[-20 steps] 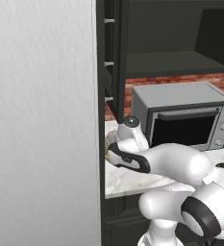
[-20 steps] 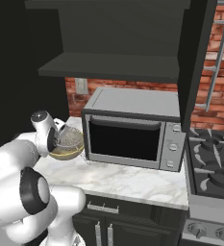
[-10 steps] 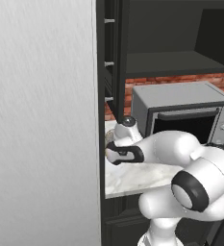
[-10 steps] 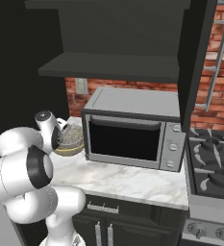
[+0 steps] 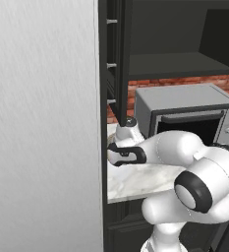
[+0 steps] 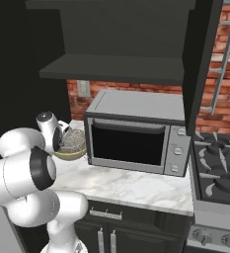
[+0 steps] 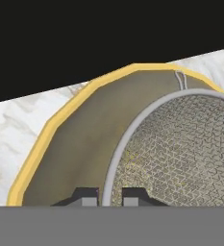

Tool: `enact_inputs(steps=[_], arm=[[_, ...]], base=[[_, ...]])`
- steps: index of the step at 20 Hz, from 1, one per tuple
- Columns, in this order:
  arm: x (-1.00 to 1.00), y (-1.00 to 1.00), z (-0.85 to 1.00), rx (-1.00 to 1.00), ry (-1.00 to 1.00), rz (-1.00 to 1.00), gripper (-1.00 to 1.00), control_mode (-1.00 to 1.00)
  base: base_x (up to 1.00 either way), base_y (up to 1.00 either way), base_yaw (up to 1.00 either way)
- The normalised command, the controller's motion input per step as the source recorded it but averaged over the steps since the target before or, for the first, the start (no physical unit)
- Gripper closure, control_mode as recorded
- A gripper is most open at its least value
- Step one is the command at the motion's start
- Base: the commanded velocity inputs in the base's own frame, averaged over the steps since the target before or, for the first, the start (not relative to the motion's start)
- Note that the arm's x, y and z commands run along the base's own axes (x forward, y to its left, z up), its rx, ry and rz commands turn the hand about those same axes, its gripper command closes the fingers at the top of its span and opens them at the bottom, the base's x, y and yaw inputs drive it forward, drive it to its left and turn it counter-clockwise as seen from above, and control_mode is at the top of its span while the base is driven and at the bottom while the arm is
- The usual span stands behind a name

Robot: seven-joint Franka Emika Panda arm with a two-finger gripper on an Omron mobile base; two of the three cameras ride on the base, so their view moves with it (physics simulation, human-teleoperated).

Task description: Open the cabinet and setup a tea strainer by placing it in the bowl upright.

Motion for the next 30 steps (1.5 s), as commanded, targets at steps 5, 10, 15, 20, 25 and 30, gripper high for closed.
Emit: enact_inputs(steps=[5, 10, 15, 20, 25, 30], arm=[[0.00, 0.00, 0.00, 0.00, 0.00, 0.00, -1.00, -1.00], [0.00, 0.00, 0.00, 0.00, 0.00, 0.00, -1.00, -1.00], [-0.03, 0.00, 0.01, 0.00, 0.00, -0.01, -1.00, -1.00], [-0.25, 0.00, 0.31, 0.00, -0.01, -0.03, -1.00, -1.00], [-0.43, 0.00, 0.51, 0.00, 0.00, -0.03, -1.00, -1.00], [-0.27, -0.31, 0.31, 0.00, 0.04, -0.15, -1.00, -1.00]], base=[[0.00, 0.00, 0.00], [0.00, 0.00, 0.00], [0.00, 0.00, 0.00], [0.00, 0.00, 0.00], [0.00, 0.00, 0.00], [0.00, 0.00, 0.00]])
